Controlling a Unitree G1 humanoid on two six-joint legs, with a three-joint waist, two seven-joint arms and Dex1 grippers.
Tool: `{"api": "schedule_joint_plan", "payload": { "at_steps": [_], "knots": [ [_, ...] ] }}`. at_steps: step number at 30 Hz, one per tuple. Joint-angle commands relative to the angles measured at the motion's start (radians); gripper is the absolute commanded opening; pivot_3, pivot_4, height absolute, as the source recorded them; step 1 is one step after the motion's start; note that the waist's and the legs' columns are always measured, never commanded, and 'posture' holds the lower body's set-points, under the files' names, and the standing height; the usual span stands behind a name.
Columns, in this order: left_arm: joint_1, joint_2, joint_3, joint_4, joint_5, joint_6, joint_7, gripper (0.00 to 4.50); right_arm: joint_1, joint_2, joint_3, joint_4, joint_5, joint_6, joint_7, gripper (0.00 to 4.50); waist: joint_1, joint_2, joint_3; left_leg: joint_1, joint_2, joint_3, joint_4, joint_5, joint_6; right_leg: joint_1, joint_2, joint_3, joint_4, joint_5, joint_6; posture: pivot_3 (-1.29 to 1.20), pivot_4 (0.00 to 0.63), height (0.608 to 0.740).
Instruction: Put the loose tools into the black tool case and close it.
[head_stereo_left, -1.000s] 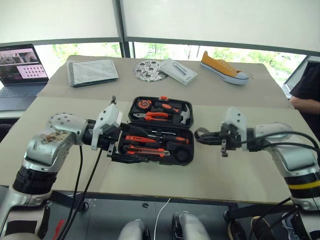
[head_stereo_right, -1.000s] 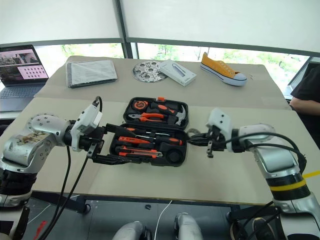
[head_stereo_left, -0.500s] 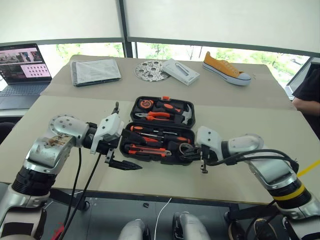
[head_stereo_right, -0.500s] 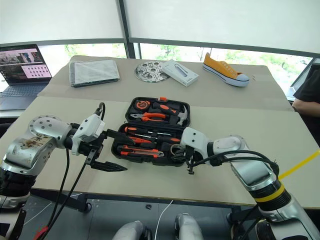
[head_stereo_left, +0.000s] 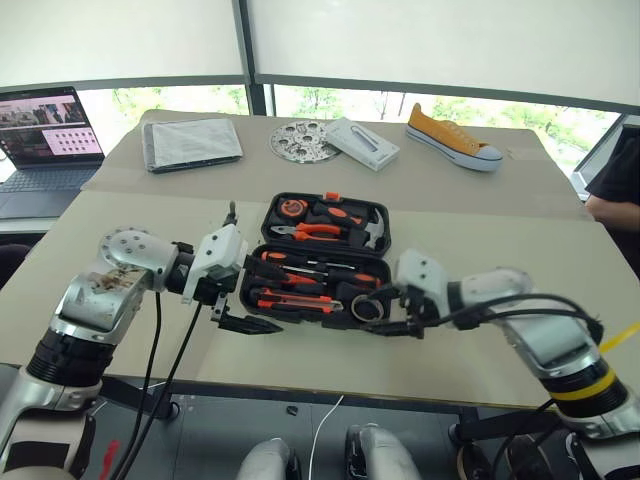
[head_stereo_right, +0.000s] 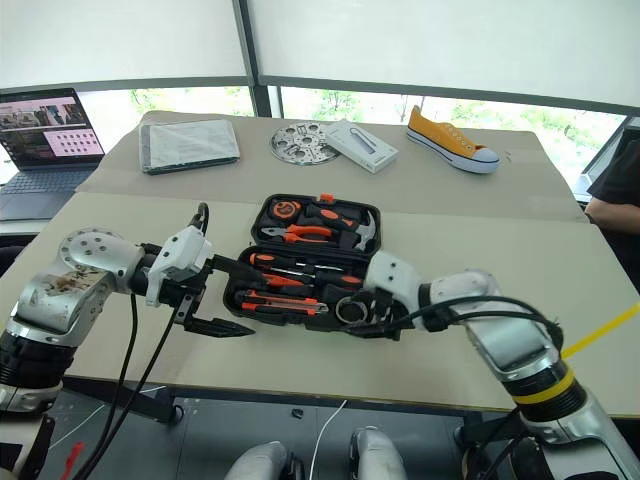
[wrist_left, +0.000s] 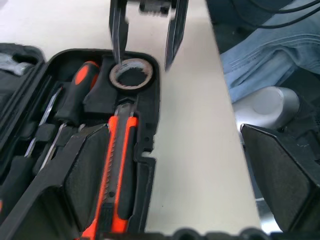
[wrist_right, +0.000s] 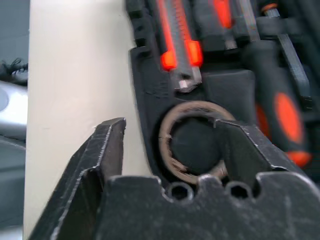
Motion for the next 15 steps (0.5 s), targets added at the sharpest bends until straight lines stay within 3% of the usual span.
{"api": "schedule_joint_plan", "payload": {
  "at_steps": [1, 2, 3, 4, 8, 15],
  "knots": [
    [0.062, 0.035, 0.094, 0.077, 0.036, -0.028, 0.085, 4.50, 0.008, -0.023, -0.182, -0.007, 0.089, 0.060, -0.033, 2.51, -0.002, 0.000, 0.000, 0.000, 0.001, 0.000, 0.000, 0.000, 0.000, 0.000, 0.000, 0.000, 0.000, 0.000, -0.001, 0.00, 0.150, 0.733],
    [0.079, 0.039, 0.110, 0.098, 0.049, -0.037, 0.109, 4.50, 0.022, -0.028, -0.206, -0.001, 0.095, 0.061, -0.040, 2.14, -0.003, 0.000, 0.000, 0.000, 0.001, 0.000, 0.000, 0.000, 0.000, 0.000, -0.001, 0.000, -0.001, 0.001, -0.001, 0.00, 0.150, 0.733],
    [0.099, 0.042, 0.131, 0.126, 0.061, -0.051, 0.134, 4.00, 0.042, -0.033, -0.220, 0.014, 0.085, 0.046, -0.050, 1.87, -0.003, 0.000, 0.000, 0.000, 0.002, 0.000, -0.001, 0.000, 0.000, 0.000, -0.001, 0.000, -0.001, 0.000, -0.001, 0.00, 0.150, 0.733],
    [0.117, 0.042, 0.153, 0.158, 0.074, -0.069, 0.163, 3.85, 0.061, -0.036, -0.224, 0.037, 0.062, 0.021, -0.067, 1.53, -0.002, 0.000, 0.000, 0.001, 0.002, 0.000, -0.002, 0.000, 0.000, 0.000, -0.001, 0.000, -0.001, 0.000, -0.001, 0.00, 0.150, 0.733],
    [0.124, 0.003, 0.212, 0.281, 0.114, -0.134, 0.290, 2.40, 0.104, -0.006, -0.196, 0.129, -0.034, -0.148, -0.123, 0.17, -0.001, 0.000, 0.000, 0.001, 0.001, 0.000, -0.003, 0.000, 0.000, 0.000, -0.001, 0.000, -0.001, -0.001, 0.000, 0.00, 0.150, 0.733],
    [0.051, -0.066, 0.138, 0.451, 0.217, -0.245, 0.350, 0.03, 0.067, 0.076, -0.096, 0.279, -0.136, -0.344, -0.129, 0.00, -0.001, 0.000, 0.000, 0.001, 0.001, 0.001, -0.003, 0.000, 0.000, 0.000, 0.000, 0.000, 0.000, 0.000, -0.002, 0.00, 0.150, 0.733]
  ]
}}
